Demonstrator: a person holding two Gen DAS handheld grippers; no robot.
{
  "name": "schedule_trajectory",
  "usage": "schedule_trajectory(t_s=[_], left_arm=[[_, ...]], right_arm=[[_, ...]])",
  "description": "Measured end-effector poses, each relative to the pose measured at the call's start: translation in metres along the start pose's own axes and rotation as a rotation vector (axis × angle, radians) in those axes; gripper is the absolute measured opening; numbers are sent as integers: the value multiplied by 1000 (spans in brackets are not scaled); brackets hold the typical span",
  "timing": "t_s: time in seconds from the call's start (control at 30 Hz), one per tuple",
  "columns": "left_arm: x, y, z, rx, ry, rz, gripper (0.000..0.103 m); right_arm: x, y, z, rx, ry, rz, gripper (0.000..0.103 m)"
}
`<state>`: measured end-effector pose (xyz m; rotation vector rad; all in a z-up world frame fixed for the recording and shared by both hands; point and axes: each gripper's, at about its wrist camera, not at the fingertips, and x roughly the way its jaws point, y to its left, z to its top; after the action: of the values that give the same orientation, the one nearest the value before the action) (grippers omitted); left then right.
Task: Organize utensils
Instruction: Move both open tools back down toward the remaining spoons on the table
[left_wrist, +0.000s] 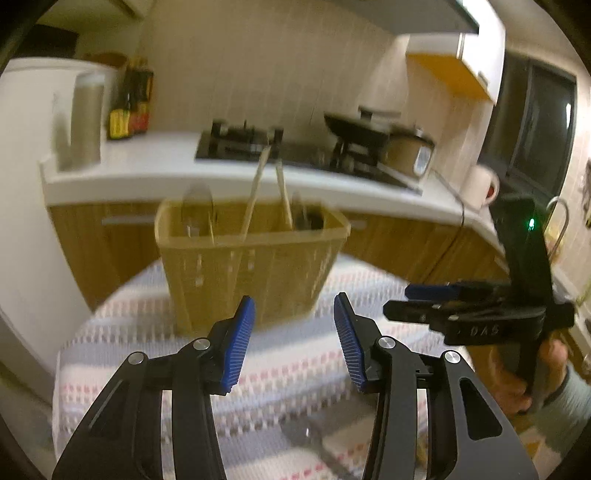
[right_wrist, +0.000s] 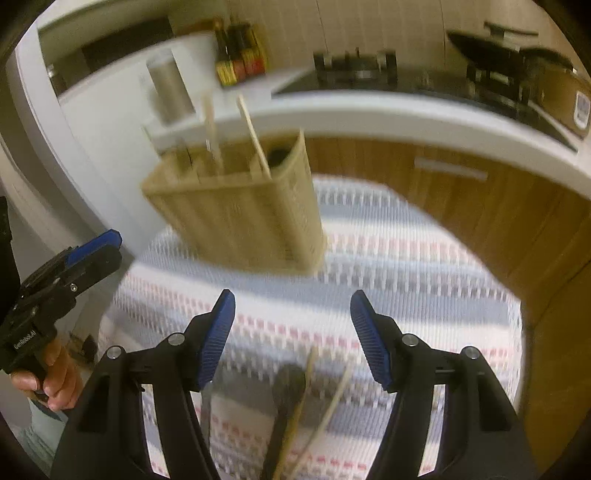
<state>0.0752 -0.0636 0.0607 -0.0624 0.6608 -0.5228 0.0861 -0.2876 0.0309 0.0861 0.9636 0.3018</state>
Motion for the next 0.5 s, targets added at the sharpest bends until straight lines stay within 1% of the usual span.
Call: schedule_trajectory(t_s=[0.07, 0.1, 0.2, 0.33, 0.4, 0.5], left_arm=[[6, 2, -11, -13, 49, 5, 43], [8, 3, -15, -20, 68, 2, 43], [19, 9, -33, -42, 160, -8, 43], [31, 12, -52, -52, 262, 9, 43], [36, 11, -63, -56, 302, 10, 43], [42, 4, -78, -39, 347, 11, 43]], right_arm=[[7, -2, -9, 10, 50, 0, 60], [11, -4, -13, 18, 79, 11, 59], [21, -8, -23, 38, 147, 35, 56], [38, -15, -30, 76, 225, 53, 51], [46, -18, -34, 95, 254, 74, 47], [56, -17, -38, 104, 280, 73, 43]])
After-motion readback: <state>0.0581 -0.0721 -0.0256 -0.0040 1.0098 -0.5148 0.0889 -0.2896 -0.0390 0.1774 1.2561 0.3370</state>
